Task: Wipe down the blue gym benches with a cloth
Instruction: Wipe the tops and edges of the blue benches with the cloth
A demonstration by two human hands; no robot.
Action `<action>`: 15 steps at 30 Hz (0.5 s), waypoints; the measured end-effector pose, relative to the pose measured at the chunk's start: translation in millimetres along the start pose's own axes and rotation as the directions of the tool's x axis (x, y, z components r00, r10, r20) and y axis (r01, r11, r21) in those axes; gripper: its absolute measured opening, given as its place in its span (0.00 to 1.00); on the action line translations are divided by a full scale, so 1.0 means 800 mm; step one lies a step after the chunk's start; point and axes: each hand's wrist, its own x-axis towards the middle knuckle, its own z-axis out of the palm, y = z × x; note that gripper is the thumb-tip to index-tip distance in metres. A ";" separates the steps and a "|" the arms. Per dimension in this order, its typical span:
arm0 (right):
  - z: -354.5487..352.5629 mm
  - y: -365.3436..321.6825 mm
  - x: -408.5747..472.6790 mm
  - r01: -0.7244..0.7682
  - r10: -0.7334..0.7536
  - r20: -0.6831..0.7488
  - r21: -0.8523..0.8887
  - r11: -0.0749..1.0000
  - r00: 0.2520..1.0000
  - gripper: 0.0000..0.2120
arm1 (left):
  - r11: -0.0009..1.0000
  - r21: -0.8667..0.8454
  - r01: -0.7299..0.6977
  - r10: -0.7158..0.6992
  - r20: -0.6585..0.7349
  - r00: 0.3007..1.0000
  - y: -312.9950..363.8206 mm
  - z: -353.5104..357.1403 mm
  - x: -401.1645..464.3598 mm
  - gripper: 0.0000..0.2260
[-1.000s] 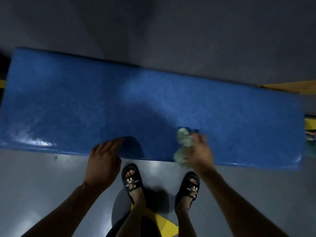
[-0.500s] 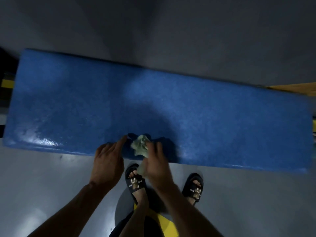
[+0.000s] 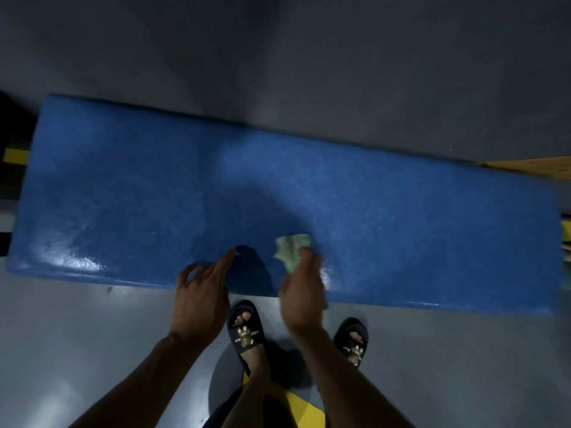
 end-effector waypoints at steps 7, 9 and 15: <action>-0.072 0.088 0.058 0.254 -0.231 0.189 -0.106 0.961 0.954 0.21 | 1.000 0.009 -0.005 0.005 0.009 1.000 -0.002 -0.005 0.009 0.34; -0.111 0.145 0.088 0.118 -0.104 0.090 -0.163 0.980 0.991 0.31 | 1.000 0.012 0.005 -0.005 0.007 1.000 -0.002 -0.003 0.008 0.33; -0.125 0.140 0.125 -0.440 0.443 -0.162 0.053 0.896 0.882 0.20 | 0.999 0.032 -0.010 0.010 -0.005 1.000 -0.001 -0.001 0.008 0.29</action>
